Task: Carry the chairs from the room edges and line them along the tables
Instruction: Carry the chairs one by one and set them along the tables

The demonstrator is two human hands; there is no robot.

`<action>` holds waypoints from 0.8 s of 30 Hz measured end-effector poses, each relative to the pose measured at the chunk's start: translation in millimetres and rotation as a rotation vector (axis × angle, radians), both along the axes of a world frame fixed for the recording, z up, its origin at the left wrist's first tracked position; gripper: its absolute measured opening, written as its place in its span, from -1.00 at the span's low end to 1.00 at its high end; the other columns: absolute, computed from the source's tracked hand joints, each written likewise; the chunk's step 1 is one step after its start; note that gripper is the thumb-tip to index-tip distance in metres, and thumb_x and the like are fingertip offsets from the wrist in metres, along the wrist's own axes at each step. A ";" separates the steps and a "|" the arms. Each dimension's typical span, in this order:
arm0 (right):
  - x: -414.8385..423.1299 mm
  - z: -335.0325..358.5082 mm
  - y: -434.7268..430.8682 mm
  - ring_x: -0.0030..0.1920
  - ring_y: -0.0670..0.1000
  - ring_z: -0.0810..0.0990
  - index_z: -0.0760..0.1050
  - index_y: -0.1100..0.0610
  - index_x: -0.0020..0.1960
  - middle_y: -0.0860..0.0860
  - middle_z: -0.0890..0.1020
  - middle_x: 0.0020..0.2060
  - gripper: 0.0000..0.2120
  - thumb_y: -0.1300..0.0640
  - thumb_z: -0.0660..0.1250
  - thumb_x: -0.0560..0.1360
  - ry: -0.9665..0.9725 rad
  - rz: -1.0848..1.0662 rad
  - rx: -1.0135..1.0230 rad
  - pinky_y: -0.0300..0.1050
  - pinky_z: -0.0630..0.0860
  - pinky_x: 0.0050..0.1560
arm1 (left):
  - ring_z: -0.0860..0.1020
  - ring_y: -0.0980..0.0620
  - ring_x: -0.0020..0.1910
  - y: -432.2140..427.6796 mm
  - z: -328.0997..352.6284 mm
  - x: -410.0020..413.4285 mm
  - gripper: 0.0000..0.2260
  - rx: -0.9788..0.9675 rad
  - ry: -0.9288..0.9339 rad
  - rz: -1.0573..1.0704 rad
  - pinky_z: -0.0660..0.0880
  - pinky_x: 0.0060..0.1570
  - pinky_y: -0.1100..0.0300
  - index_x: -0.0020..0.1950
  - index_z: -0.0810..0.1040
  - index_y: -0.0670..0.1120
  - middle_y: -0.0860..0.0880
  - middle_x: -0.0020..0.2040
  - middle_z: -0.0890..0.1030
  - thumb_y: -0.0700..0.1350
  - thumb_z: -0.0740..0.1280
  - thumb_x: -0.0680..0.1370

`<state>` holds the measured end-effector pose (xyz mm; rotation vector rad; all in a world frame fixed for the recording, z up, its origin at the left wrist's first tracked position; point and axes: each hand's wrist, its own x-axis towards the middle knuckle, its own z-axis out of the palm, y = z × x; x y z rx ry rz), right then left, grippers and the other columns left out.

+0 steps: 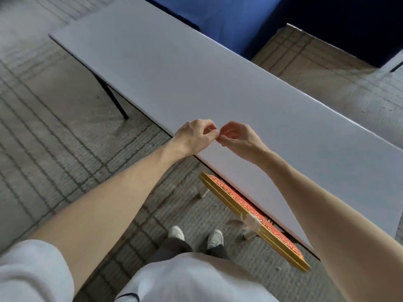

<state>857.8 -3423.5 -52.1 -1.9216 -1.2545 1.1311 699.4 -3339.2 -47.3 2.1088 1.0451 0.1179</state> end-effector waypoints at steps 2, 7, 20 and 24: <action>-18.0 6.9 30.9 -0.07 -0.11 0.65 0.56 -0.03 0.02 -0.11 0.68 -0.09 -0.85 -0.07 0.41 0.51 0.005 0.000 0.042 -0.14 0.61 -0.18 | 0.58 0.09 0.07 21.5 8.2 -21.1 -0.74 0.014 -0.023 0.069 0.49 0.02 0.17 0.12 0.62 0.06 0.10 0.06 0.66 0.13 0.22 0.60; -104.8 24.5 137.9 -0.14 -0.17 0.65 0.52 -0.06 0.07 -0.13 0.68 -0.07 -0.82 0.02 0.39 0.48 -0.017 0.103 0.122 -0.28 0.51 -0.40 | 0.58 0.13 0.08 107.4 23.0 -114.9 -0.75 0.049 -0.091 0.279 0.46 0.03 0.20 0.11 0.64 0.10 0.14 0.07 0.66 0.16 0.26 0.57; -305.3 84.1 421.2 0.13 -0.04 0.58 0.42 -0.07 0.30 -0.08 0.57 0.14 -0.58 -0.04 0.42 0.49 -0.032 0.009 0.321 -0.07 0.61 0.01 | 0.55 0.17 0.08 382.0 109.9 -353.7 -0.76 0.122 -0.270 0.482 0.46 0.09 0.20 0.07 0.61 0.09 0.14 0.05 0.62 0.18 0.30 0.52; -349.7 121.9 513.8 0.18 -0.01 0.55 0.37 -0.04 0.37 -0.05 0.53 0.20 -0.52 -0.05 0.42 0.51 -0.090 0.041 0.369 -0.03 0.61 0.04 | 0.56 0.13 0.09 479.3 147.3 -408.3 -0.74 0.147 -0.350 0.529 0.47 0.13 0.16 0.09 0.61 0.09 0.11 0.07 0.62 0.18 0.30 0.53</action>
